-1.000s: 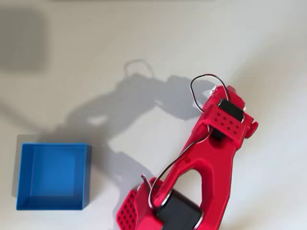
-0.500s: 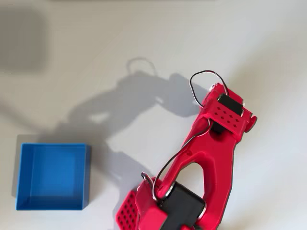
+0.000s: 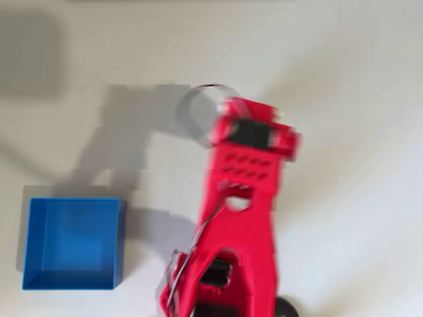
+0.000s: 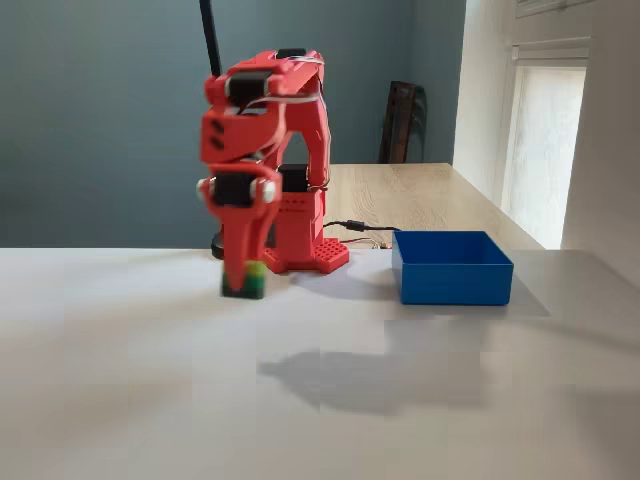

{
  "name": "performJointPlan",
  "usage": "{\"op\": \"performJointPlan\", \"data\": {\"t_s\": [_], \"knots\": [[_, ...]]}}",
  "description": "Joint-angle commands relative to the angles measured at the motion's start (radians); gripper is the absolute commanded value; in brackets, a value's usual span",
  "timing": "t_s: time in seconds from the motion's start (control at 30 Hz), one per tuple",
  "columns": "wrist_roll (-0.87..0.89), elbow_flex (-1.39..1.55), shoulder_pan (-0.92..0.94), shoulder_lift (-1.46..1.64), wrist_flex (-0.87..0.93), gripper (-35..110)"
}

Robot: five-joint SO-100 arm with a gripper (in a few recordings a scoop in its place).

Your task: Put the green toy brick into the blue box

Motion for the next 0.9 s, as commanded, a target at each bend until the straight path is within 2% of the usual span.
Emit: {"op": "performJointPlan", "data": {"t_s": [0.0,0.13,0.47,0.87], "knots": [[0.025,-0.127,-0.281,0.204,0.132,0],[0.075,-0.253,-0.512,0.232,0.267,0],[0.077,-0.270,-0.930,0.087,0.411,0],[0.127,-0.390,-1.183,-0.199,0.468,0]]}}
